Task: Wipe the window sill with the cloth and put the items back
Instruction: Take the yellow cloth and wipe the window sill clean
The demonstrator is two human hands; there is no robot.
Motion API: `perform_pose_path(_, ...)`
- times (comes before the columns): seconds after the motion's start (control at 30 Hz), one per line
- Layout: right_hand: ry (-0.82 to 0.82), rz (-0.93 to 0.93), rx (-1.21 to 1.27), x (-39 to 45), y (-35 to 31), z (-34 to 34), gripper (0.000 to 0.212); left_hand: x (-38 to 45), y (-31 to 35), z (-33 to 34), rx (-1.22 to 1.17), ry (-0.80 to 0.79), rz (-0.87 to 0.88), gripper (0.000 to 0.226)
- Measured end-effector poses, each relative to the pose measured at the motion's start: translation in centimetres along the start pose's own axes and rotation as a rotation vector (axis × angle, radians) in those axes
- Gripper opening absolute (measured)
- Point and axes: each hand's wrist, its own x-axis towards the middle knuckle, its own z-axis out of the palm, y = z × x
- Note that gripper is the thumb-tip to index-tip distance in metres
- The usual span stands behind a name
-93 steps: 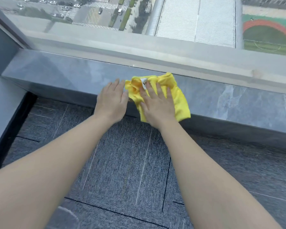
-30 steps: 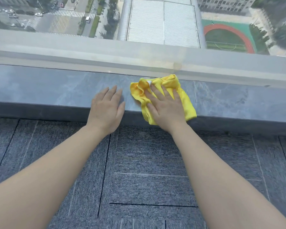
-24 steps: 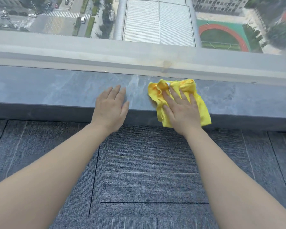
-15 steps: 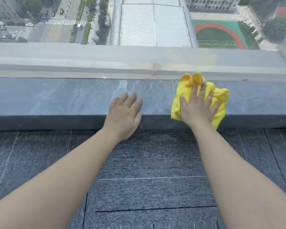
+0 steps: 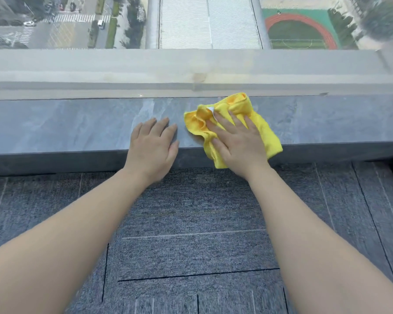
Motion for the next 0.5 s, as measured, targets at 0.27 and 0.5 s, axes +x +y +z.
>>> perform_pose_path(0.27,0.005,0.453,-0.006,0.0,3.4,-1.0,0.052,0.5,1.3,-1.3,-0.034,-0.029,-0.029,0.058)
perform_pose_path(0.5,-0.107,0.402,0.030,3.2,-1.7,-1.2,0.054,-0.2,1.5,-3.0,-0.016,-0.144,-0.064,0.051)
